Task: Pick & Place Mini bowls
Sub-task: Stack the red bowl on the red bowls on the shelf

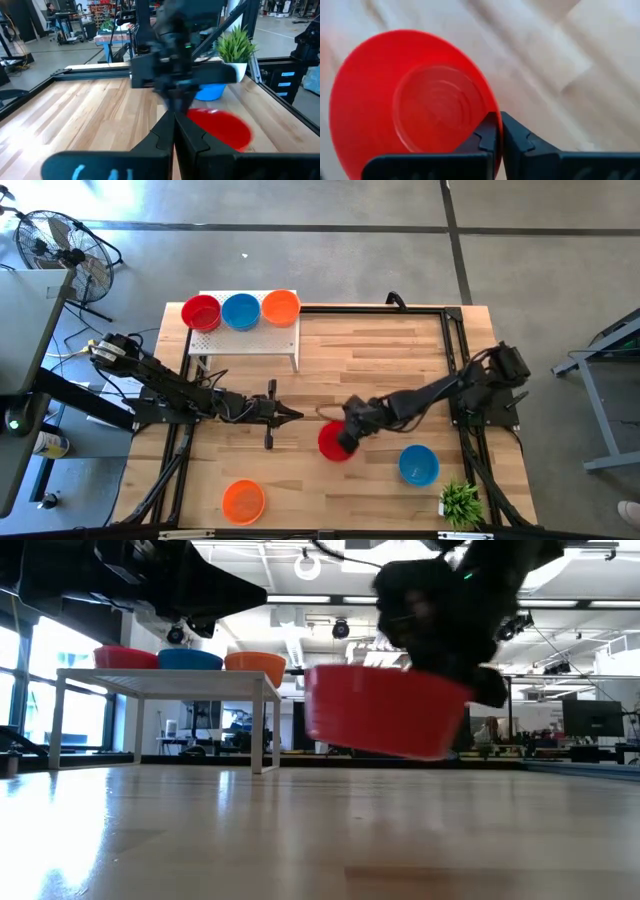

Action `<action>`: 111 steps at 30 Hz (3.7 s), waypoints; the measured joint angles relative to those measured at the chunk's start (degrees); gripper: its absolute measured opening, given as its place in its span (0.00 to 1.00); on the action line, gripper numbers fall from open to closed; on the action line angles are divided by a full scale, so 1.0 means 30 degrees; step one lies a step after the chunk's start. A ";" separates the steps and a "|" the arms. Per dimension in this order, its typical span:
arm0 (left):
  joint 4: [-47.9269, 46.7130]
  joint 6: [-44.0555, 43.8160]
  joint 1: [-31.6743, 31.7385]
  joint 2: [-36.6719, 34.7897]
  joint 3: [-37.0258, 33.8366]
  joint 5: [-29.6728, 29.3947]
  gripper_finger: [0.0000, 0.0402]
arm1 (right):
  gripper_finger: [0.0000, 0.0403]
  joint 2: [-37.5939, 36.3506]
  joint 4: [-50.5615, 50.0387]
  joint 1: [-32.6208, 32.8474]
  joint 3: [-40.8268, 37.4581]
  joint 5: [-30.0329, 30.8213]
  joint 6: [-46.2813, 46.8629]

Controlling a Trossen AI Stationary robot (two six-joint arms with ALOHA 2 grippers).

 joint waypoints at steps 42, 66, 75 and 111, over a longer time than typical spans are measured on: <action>-0.0873 -0.0043 0.0000 0.0000 0.0015 -0.0250 0.00 | 0.16 0.2470 0.4981 -0.3111 0.3079 0.2279 -1.2955; -1.9070 -0.5858 0.0007 0.1336 0.7283 0.0895 0.00 | 0.00 -0.6912 1.9159 -0.5908 -1.2113 0.0885 -1.8229; -2.2877 -0.7059 0.0003 0.3989 1.0508 0.1639 0.18 | 0.00 -0.6911 1.9351 -0.5886 -1.2692 0.0898 -1.9014; -2.4938 -0.7322 -0.0044 0.7097 1.2342 0.3820 0.37 | 0.00 -0.6890 1.9073 -0.5886 -1.2692 0.0279 -1.9582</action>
